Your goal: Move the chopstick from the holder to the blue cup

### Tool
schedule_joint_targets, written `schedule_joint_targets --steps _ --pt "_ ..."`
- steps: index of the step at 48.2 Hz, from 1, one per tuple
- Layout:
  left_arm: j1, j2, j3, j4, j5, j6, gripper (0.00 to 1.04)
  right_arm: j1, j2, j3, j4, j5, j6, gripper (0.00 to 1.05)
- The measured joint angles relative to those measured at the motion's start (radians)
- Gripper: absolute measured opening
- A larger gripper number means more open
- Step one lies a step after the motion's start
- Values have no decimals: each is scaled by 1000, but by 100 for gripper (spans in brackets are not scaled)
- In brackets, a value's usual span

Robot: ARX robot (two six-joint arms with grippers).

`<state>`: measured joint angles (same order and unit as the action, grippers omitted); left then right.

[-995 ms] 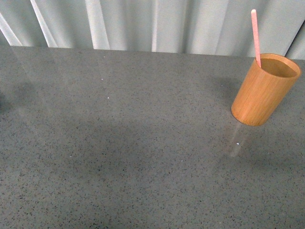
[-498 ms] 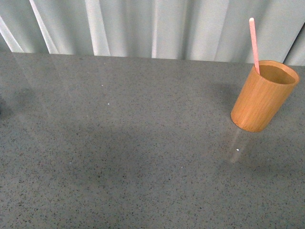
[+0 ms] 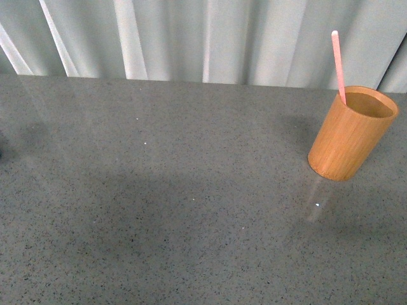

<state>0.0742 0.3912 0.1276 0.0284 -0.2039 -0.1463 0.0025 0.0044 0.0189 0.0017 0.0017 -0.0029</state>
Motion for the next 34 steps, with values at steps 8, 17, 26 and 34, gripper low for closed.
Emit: schedule_joint_targets --steps 8,17,26,34 --pt "83 371 158 166 62 78 98 0 0 0 0 0 0 95" --pt "106 857 499 2 66 227 98 0 0 0 0 0 0 95" --pt "116 1116 761 -73 39 348 98 0 0 0 0 0 0 95" --pt "139 1243 874 -110 5 402 98 0 0 0 0 0 0 95"
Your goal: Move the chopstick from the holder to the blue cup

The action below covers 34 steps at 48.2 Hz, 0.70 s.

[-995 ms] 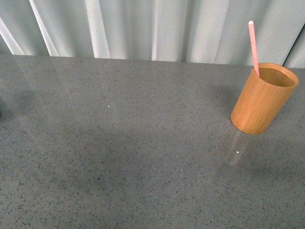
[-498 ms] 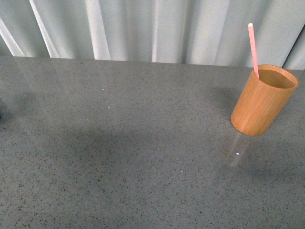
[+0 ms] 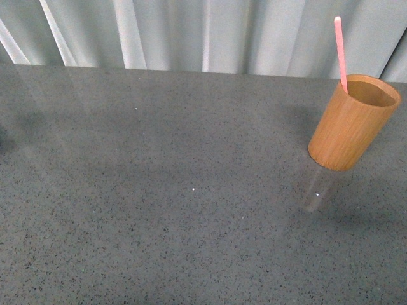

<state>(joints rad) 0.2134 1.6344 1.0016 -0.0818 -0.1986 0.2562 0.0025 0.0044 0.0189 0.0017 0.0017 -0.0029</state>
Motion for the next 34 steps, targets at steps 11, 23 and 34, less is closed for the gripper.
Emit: schedule_joint_targets --steps 11,23,34 --pt "42 147 109 -54 -39 2 98 0 0 0 0 0 0 95" --pt "32 230 145 -51 -64 -3 98 0 0 0 0 0 0 95" --pt "54 273 193 -42 -90 -2 98 0 0 0 0 0 0 95"
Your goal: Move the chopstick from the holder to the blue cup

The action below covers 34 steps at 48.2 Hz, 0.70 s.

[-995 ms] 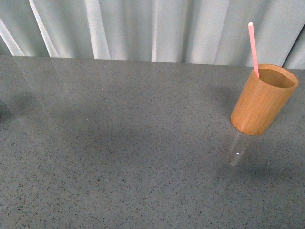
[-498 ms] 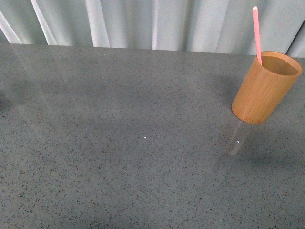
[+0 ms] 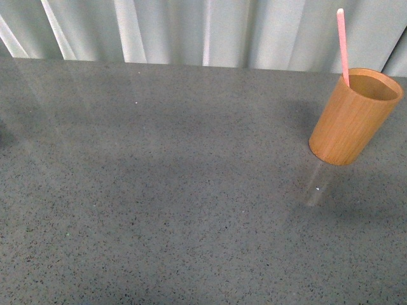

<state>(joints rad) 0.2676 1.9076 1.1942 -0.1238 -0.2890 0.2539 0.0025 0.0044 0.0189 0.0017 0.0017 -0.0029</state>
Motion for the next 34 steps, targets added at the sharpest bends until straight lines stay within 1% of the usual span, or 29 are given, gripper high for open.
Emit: schedule_joint_targets --steps 13,34 --pt "25 47 23 -2 -9 -1 98 0 0 0 0 0 0 95" --pt "14 104 64 -51 1 -31 97 0 0 0 0 0 0 95"
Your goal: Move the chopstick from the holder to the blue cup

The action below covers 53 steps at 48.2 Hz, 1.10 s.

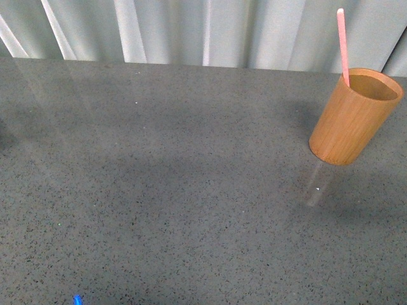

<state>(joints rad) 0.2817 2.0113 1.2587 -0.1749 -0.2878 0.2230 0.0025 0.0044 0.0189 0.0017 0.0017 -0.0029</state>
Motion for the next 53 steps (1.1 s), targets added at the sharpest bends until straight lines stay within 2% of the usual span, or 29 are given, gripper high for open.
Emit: schedule_joint_targets --steps 17,29,43,49,53 --pt "-27 79 74 -68 21 -45 52 0 0 0 0 0 0 95" --pt "-62 92 90 -104 47 -63 4 0 0 0 0 0 0 95" --pt "-113 -69 31 -152 106 10 4 0 0 0 0 0 0 95" --pt "-227 -240 -60 -214 171 41 4 0 0 0 0 0 0 95" --pt "-352 -341 -110 -265 191 42 4 0 0 0 0 0 0 95"
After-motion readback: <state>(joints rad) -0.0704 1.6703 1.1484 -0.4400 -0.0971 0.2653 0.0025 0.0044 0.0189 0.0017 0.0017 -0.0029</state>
